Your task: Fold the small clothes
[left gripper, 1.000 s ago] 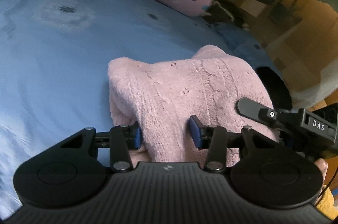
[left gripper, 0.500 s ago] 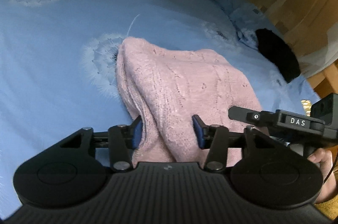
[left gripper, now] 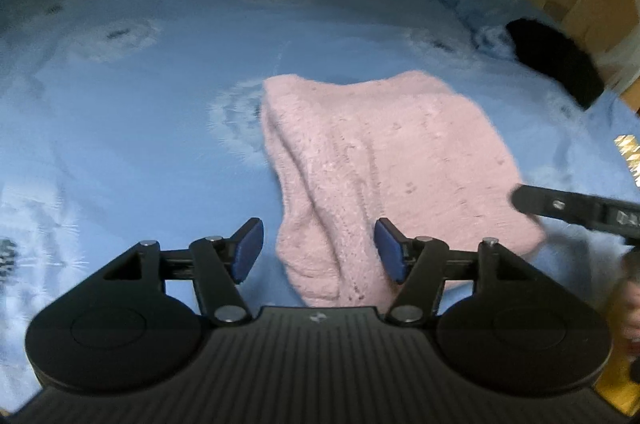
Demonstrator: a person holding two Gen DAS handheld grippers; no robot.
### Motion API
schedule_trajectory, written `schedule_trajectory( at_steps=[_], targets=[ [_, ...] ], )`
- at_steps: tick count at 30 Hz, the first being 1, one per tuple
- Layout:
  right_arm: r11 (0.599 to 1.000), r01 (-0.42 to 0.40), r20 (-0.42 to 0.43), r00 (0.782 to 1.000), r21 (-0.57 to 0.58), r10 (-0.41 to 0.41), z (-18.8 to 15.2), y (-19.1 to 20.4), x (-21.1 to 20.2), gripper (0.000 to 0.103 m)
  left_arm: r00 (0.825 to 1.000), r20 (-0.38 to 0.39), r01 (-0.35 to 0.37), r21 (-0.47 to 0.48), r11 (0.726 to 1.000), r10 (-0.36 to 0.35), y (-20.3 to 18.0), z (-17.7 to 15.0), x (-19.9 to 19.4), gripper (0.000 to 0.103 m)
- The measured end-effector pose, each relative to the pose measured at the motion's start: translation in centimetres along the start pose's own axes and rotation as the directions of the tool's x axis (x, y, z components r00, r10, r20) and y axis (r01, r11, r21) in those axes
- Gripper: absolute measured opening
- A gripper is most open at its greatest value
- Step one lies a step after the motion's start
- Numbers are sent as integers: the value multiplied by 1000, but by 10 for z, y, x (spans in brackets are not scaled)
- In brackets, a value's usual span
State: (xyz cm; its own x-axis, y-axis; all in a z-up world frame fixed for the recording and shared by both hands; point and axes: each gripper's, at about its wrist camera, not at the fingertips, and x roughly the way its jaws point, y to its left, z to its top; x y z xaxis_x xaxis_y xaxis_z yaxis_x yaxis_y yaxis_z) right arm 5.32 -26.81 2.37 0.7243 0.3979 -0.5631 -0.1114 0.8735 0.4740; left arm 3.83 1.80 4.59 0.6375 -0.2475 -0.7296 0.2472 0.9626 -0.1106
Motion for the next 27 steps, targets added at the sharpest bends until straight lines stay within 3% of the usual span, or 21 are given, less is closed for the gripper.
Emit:
schedule_trajectory(
  at_steps=[5, 9, 14, 19, 27],
  targets=[
    [979, 132, -11, 991, -155, -135, -18, 9, 0, 61, 999, -1, -33, -1, 999, 33, 7, -7, 11, 77],
    [986, 125, -13, 992, -108, -127, -24, -2, -1, 61, 999, 27, -34, -23, 999, 34, 7, -11, 2, 77],
    [982, 139, 53, 990, -131, -134, -31, 8, -20, 62, 998, 31, -58, -17, 998, 58, -8, -17, -15, 81],
    [969, 164, 98, 984, -186, -148, -42, 25, -38, 66, 994, 42, -103, -14, 995, 103, -28, -25, -31, 100],
    [948, 194, 135, 977, -252, -165, -65, 49, -52, 70, 993, 4, -120, -21, 993, 121, -49, -49, -37, 102]
  ],
)
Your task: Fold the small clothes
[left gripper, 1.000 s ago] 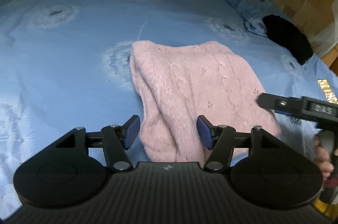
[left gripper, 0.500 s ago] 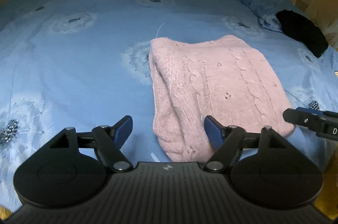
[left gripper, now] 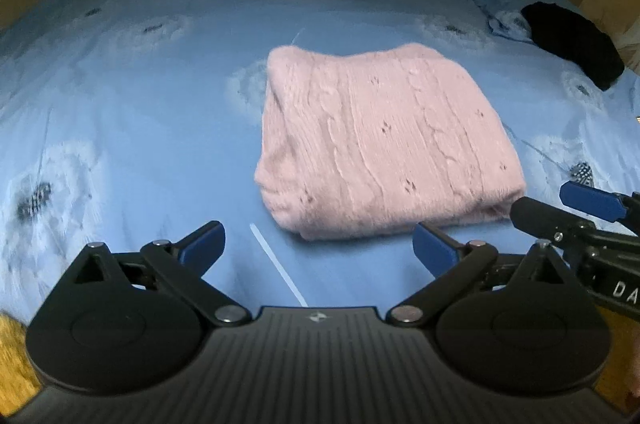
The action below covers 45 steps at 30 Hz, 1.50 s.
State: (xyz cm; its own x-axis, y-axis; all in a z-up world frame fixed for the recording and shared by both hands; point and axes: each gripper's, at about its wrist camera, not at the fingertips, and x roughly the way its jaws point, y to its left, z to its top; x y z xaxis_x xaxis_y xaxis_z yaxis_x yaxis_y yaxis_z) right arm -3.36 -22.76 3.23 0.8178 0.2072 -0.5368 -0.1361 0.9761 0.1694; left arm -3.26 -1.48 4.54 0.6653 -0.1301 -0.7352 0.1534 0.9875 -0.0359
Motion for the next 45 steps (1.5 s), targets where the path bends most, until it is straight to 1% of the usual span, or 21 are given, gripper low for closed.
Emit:
schedule_trajectory(
  at_steps=[6, 14, 18, 28, 45],
  targets=[
    [999, 31, -1, 1000, -16, -31, -10, 9, -2, 70, 998, -56, -24, -30, 999, 23, -6, -10, 13, 102],
    [999, 53, -44, 998, -6, -53, -24, 11, 9, 70, 994, -104, -42, -40, 998, 38, -5, -14, 27, 102],
    [998, 56, -60, 997, 4, -56, -27, 11, 13, 70, 993, -112, -48, -36, 998, 44, -6, -14, 31, 102],
    [999, 51, -69, 996, 19, -49, -27, 9, 13, 70, 992, -112, -54, -23, 998, 51, -9, -14, 32, 102],
    [999, 43, -69, 997, 31, -41, -26, 9, 13, 70, 992, -110, -56, -20, 998, 53, -10, -14, 33, 102]
  ],
)
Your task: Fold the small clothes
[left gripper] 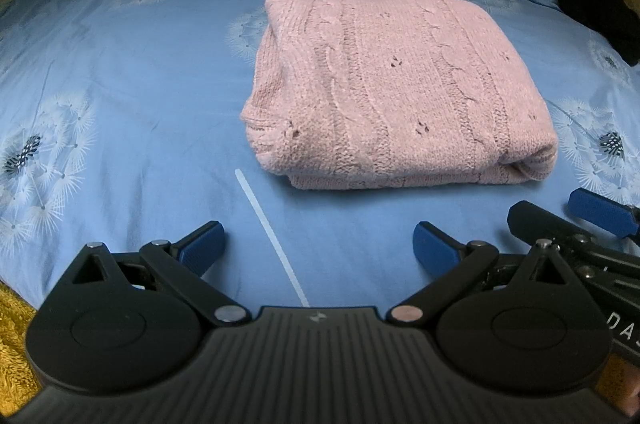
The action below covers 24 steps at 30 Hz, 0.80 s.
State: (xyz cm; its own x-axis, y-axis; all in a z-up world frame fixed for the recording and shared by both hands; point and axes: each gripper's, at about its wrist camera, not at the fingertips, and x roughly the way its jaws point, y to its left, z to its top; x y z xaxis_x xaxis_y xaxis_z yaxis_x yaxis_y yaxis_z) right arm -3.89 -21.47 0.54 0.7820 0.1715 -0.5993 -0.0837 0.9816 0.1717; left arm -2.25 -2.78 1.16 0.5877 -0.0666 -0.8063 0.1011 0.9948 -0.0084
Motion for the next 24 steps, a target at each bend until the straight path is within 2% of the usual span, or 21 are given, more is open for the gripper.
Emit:
schedule_trajectory(
  at_steps=[24],
  targets=[
    [1000, -1, 4, 1000, 5, 1, 0, 1, -2, 70, 1000, 6, -9, 4, 1000, 9, -2, -1, -1, 102]
  ],
)
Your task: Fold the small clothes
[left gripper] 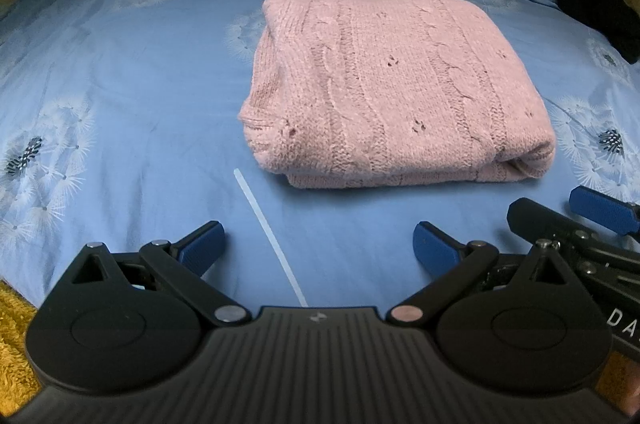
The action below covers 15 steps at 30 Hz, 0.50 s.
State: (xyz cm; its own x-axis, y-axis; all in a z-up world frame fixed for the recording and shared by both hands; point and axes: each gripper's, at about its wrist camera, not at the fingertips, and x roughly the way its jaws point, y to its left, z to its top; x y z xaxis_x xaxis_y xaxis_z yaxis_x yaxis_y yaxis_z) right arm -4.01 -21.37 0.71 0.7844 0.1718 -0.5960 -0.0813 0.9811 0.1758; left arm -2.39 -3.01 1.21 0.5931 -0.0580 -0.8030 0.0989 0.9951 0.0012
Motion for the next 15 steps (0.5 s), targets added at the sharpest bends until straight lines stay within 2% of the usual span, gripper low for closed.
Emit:
schedule_trajectory(
  at_steps=[15],
  targets=[
    [1000, -2, -2, 1000, 5, 2, 0, 0, 0, 70, 1000, 2, -3, 3, 1000, 3, -1, -1, 0, 102]
  ],
)
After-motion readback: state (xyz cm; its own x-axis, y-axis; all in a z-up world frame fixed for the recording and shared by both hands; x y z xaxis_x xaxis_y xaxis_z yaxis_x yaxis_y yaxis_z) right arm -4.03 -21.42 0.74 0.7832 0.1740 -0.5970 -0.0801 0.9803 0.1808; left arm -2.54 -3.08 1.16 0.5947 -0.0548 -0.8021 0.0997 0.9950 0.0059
